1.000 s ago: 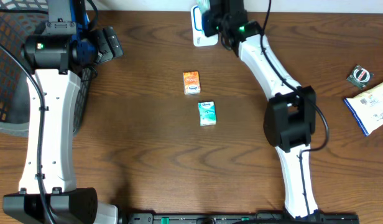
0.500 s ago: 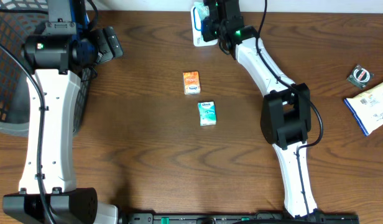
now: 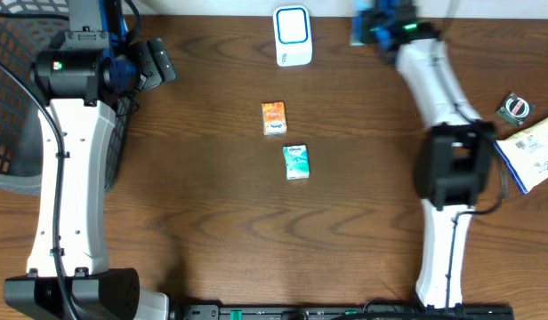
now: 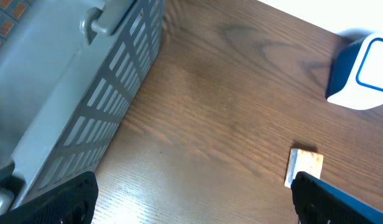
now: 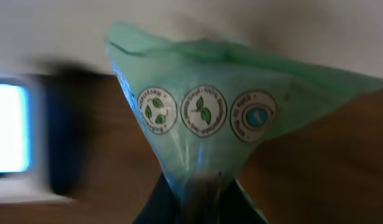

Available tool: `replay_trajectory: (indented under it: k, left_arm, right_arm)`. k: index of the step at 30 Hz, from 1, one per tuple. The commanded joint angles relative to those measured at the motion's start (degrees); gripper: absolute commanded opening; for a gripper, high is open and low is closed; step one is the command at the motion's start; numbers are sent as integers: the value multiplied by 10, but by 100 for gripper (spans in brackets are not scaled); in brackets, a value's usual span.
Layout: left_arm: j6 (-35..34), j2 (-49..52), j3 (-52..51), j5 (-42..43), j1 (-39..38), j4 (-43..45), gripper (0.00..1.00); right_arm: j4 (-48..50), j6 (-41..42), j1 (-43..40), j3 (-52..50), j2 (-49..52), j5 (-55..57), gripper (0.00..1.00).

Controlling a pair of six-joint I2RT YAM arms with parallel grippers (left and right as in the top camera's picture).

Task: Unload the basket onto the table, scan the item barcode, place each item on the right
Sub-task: 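Carry the mint-green pack right and release it at the right edge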

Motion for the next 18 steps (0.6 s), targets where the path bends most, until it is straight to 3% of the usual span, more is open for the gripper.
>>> replay_trajectory:
  k: [1,6,14,16,18]
  left_arm:
    - [-1,0,2,-9,-1,-1,98]
    - [-1,0,2,-9,-1,-1,98]
    - [-1,0,2,-9,0,-1,98]
    - [-1,0,2,-9,0,-1,98]
    - [-1,0,2,-9,-1,-1,98]
  right_arm:
    - [-61,7,-57,12,-33,92,1]
    - [-182,7,-133,12,-31,176,1]
    - [-266,59,-228,-4,-31,175,1]
    - [-266,72,-242,-15,-31,174,14]
    - [-265,82,-254,-28,-31,169,33]
